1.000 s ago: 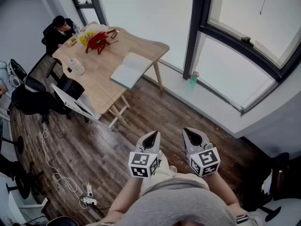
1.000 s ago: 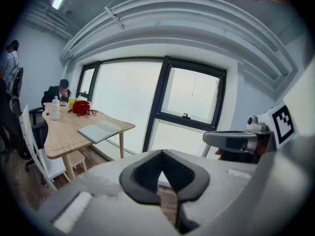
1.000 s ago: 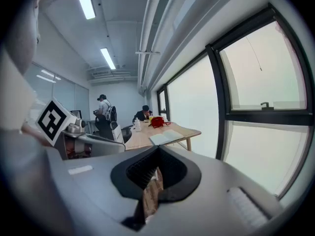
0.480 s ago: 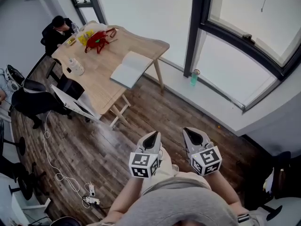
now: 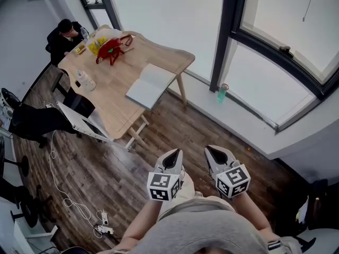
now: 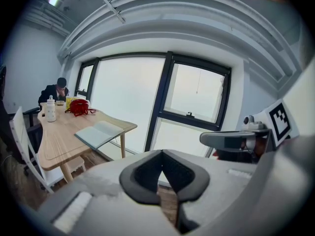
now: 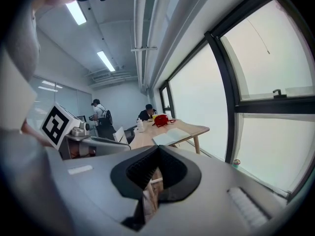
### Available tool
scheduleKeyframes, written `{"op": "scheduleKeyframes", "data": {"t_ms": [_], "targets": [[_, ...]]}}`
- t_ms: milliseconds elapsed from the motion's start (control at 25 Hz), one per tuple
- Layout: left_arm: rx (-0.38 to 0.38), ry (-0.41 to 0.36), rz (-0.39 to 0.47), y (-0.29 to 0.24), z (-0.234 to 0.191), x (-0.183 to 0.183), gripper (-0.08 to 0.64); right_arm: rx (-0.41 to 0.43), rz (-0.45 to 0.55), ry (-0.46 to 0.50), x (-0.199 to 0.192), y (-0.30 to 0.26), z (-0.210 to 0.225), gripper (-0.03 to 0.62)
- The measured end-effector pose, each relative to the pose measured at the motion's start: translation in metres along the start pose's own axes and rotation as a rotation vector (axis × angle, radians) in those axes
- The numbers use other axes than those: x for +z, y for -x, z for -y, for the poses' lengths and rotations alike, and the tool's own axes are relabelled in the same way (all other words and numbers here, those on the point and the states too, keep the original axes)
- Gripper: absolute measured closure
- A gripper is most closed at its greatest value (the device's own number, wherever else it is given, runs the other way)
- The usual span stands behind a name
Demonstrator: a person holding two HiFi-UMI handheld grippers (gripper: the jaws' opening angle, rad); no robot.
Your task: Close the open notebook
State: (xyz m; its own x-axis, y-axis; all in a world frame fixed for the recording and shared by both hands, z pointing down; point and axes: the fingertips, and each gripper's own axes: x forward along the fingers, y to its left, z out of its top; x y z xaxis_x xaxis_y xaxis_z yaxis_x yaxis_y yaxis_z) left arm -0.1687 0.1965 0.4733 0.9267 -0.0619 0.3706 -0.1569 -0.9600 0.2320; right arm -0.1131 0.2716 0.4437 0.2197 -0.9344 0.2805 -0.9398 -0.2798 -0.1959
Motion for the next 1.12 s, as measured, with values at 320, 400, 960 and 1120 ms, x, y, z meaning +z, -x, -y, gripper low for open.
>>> {"op": "scheduleKeyframes", "data": {"t_ms": [320, 400, 960, 1120], "targets": [[0.013, 0.007, 0.017, -0.039, -0.044, 0.033, 0.557, 0.037, -0.015, -0.003, 0.025, -0.064, 0.017, 0.594], [0.014, 0.008, 0.018, -0.047, -0.057, 0.040, 0.555, 0.044, -0.015, -0.008, 0.033, -0.081, 0.020, 0.594], [0.019, 0.002, 0.018, -0.084, -0.158, 0.078, 0.555, 0.050, -0.031, -0.028, 0.065, -0.192, 0.022, 0.594], [0.016, -0.003, 0.015, -0.091, -0.182, 0.085, 0.557, 0.051, -0.032, -0.034, 0.073, -0.221, 0.021, 0.594]]}}
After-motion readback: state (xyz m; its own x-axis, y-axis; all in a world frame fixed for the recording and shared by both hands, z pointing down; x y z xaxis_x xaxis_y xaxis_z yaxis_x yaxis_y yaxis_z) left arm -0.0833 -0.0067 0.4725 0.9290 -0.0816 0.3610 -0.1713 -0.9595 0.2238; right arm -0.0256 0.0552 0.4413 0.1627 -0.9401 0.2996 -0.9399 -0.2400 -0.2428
